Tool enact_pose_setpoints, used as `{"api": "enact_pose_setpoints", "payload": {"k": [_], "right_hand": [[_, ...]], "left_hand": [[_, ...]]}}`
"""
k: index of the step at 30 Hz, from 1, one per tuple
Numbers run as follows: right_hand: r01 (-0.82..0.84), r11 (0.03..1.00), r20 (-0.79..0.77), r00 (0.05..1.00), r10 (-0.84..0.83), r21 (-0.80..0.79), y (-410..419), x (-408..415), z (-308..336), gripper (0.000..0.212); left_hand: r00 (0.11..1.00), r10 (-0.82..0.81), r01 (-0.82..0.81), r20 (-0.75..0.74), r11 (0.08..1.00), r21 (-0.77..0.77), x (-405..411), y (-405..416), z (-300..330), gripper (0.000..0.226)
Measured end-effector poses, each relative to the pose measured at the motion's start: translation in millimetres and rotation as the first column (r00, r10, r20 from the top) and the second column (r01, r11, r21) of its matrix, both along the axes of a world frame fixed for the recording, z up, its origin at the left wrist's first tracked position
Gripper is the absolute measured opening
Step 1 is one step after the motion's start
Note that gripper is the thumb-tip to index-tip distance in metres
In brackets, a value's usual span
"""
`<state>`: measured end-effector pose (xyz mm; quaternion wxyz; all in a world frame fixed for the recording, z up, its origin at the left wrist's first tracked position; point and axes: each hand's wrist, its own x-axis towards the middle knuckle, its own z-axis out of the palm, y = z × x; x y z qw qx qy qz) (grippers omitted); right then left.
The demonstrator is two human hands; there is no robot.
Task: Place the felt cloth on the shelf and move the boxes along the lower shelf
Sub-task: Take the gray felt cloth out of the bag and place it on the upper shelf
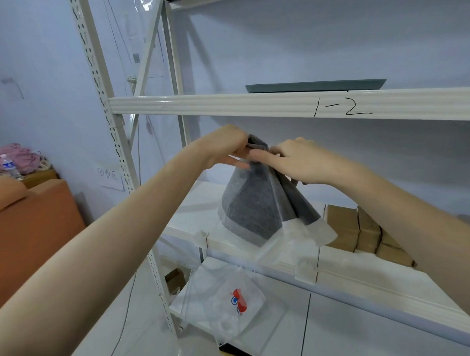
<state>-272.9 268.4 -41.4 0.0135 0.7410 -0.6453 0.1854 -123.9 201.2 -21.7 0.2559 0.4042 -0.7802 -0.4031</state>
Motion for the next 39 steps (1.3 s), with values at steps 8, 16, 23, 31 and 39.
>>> {"api": "enact_pose_setpoints", "payload": {"k": [8,16,23,31,39], "right_hand": [[0.053,0.997,-0.018,0.998,-0.055,-0.053,-8,-12,-8,0.028],[0.08,0.989,0.314,0.949,-0.037,-0.126,0,-28,11,0.027],[0.148,0.981,0.505,0.861,-0.067,-0.122,9,-59,29,0.036],[-0.032,0.958,-0.07,0.997,0.012,-0.285,38,-47,55,0.077],[0.08,0.989,-0.364,0.924,-0.121,-0.124,42,-51,93,0.017]], "left_hand": [[0.991,0.131,-0.107,0.034,0.91,-0.401,0,-1,0,0.008],[1.0,0.018,-0.009,0.022,0.938,-0.348,18,-8,-12,0.035],[0.995,-0.039,0.059,0.093,0.972,-0.228,32,-24,-36,0.028],[0.921,-0.158,0.287,0.356,0.894,-0.345,10,-11,-2,0.015],[0.905,-0.205,0.379,0.373,0.787,-0.487,-12,0,51,0.006]]}}
